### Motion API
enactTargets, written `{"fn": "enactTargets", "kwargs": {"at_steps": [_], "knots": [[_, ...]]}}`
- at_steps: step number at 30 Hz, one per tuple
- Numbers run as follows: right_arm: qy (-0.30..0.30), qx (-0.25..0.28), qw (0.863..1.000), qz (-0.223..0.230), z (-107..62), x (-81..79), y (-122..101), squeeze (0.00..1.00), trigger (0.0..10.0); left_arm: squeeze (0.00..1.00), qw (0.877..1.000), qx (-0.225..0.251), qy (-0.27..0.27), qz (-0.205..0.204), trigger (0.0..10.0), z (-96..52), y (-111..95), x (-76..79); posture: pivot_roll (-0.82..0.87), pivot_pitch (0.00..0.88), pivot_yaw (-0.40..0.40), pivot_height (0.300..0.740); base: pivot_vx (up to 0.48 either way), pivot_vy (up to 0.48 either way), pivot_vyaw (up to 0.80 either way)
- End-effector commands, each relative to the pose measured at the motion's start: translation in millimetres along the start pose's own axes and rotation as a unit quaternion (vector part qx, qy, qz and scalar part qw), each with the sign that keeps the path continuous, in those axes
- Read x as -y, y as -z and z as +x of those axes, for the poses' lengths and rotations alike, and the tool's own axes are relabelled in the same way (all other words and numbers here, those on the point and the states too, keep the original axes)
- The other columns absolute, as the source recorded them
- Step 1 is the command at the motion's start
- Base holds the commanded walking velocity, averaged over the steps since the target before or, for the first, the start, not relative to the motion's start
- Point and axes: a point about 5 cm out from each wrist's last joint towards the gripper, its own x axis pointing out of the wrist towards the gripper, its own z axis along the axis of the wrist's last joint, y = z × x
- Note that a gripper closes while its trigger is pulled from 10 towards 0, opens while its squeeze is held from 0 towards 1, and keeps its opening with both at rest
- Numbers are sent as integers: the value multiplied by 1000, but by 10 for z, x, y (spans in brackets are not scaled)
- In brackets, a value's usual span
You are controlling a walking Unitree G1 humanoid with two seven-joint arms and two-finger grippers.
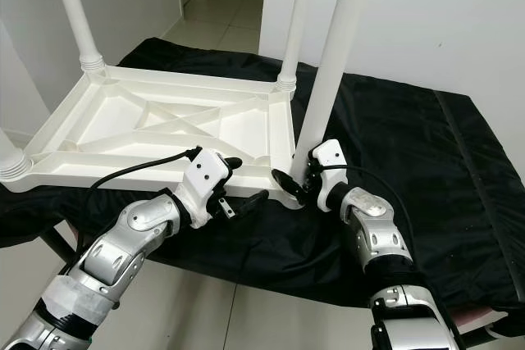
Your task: Building children table
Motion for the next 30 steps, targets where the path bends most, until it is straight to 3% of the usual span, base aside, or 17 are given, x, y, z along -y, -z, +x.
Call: {"fn": "enactTargets", "kwargs": {"at_steps": [1, 10, 11, 17, 19, 23, 25, 30], "knots": [[-12, 0, 1000, 2, 13, -18, 21, 0, 0, 0, 999, -1, 33, 5, 10000, 18, -23, 36, 16, 0, -58, 740, 0, 0, 0], [-3, 6, 1000, 25, -13, -4, 78, 0, 0, 0, 999, 0, 36, 2, 10000, 32, -20, 60, 4, 0, -55, 740, 0, 0, 0], [12, 8, 999, 31, -15, 1, 86, 0, 9882, 0, 999, 0, 38, 1, 10000, 33, -19, 63, -2, 0, -50, 740, 0, 0, 0], [30, 22, 998, 58, -3, -33, 96, 0, 10000, 0, 999, -1, 40, 0, 10000, 22, -15, 62, -8, 0, -43, 740, 0, 0, 0], [97, 54, 992, 63, 13, -80, 26, 0, 10000, 0, 998, -3, 56, -1, 10000, 40, -13, 91, -35, 0, -13, 740, 0, 0, 0], [115, 63, 989, 67, 19, -94, 7, 0, 10000, 0, 998, -3, 61, -1, 10000, 43, -14, 96, -39, 0, -7, 740, 0, 0, 0], [157, 65, 983, 70, 20, -133, 23, 0, 10000, 0, 997, -4, 71, 0, 10000, 62, -16, 105, -53, 0, 12, 740, 0, 0, 0], [162, 65, 982, 71, 18, -140, 22, 0, 10000, 0, 997, -4, 72, 0, 10000, 63, -16, 106, -53, 0, 12, 740, 0, 0, 0]]}}
